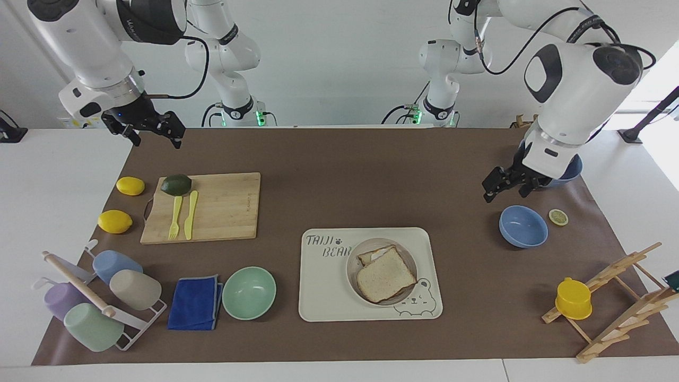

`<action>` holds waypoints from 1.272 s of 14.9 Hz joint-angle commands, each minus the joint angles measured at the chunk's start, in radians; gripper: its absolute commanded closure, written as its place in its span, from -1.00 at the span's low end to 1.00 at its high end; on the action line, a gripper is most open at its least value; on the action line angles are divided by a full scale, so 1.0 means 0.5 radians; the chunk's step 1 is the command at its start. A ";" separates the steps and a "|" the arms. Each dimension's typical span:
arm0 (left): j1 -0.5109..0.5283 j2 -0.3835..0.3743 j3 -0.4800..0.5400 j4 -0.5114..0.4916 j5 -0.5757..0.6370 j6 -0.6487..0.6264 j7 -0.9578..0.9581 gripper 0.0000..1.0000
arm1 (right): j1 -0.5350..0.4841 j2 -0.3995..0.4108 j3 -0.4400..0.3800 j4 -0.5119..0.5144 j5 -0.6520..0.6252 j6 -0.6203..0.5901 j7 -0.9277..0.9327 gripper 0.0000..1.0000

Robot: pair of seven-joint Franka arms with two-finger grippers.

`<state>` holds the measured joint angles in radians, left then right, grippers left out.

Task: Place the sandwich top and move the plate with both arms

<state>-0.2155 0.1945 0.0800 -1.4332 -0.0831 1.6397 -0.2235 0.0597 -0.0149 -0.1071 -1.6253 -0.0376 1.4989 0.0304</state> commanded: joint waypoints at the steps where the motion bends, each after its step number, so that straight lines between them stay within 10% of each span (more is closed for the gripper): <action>1: -0.008 -0.229 0.006 -0.173 0.065 -0.138 -0.032 -1.00 | -0.006 -0.044 -0.004 -0.047 0.066 0.006 0.025 -1.00; 14: 0.050 -0.548 -0.025 -0.612 0.117 -0.102 0.297 -1.00 | -0.006 -0.044 -0.004 -0.047 0.066 0.006 0.025 -1.00; 19: 0.296 -0.469 -0.301 -0.359 0.114 -0.303 0.272 -1.00 | -0.006 -0.044 -0.004 -0.047 0.066 0.006 0.025 -1.00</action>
<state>-0.0964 -0.0451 -0.0433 -1.6645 -0.0456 1.5482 -0.0875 0.0597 -0.0149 -0.1071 -1.6254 -0.0376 1.4989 0.0304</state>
